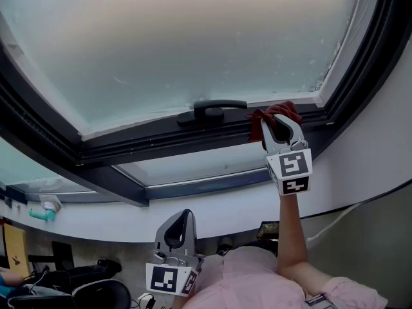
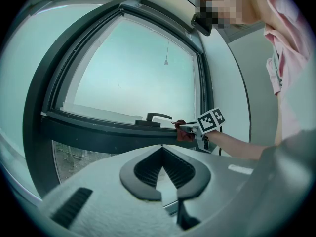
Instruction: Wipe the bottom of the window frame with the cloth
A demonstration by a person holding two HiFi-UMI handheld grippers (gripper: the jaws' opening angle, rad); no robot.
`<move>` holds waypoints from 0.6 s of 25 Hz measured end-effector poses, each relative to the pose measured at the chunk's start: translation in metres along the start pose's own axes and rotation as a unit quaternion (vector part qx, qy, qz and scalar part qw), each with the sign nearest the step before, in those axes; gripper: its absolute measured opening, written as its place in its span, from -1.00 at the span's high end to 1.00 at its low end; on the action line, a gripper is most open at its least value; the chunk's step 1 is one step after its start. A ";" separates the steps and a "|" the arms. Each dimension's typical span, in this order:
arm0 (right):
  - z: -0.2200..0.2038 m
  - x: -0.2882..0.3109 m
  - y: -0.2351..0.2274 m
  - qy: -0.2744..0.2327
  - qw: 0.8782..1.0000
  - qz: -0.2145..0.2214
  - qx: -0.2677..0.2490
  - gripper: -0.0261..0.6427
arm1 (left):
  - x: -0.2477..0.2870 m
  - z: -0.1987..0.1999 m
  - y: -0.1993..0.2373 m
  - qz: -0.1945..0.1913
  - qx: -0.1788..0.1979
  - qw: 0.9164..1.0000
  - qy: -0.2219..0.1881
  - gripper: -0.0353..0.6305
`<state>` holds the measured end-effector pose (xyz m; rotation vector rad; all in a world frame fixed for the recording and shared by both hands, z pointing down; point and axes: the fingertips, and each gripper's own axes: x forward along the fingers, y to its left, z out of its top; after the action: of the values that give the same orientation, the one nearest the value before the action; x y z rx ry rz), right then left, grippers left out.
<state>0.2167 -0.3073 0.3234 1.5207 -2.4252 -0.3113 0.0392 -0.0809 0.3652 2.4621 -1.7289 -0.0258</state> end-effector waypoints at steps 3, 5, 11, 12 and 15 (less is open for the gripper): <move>-0.001 -0.001 -0.004 0.001 1.000 -0.003 0.002 0.72 | 0.001 0.000 -0.001 0.000 0.001 1.000 0.000 0.90; -0.002 -0.002 -0.007 0.001 1.000 -0.005 0.002 0.72 | 0.001 0.000 -0.002 -0.001 0.001 1.000 0.001 0.90; -0.004 -0.003 -0.013 0.002 1.000 -0.009 0.004 0.72 | 0.004 0.000 -0.004 -0.003 0.000 1.000 0.001 0.90; -0.005 -0.003 -0.014 0.002 1.000 -0.010 0.005 0.72 | 0.004 0.000 -0.004 -0.003 0.000 1.000 0.002 0.90; -0.006 -0.004 -0.018 0.003 1.000 -0.013 0.006 0.72 | 0.005 -0.001 -0.005 -0.003 0.000 1.000 0.002 0.90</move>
<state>0.2356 -0.3114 0.3231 1.5559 -2.4089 -0.2968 0.0457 -0.0838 0.3656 2.4665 -1.7191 -0.0209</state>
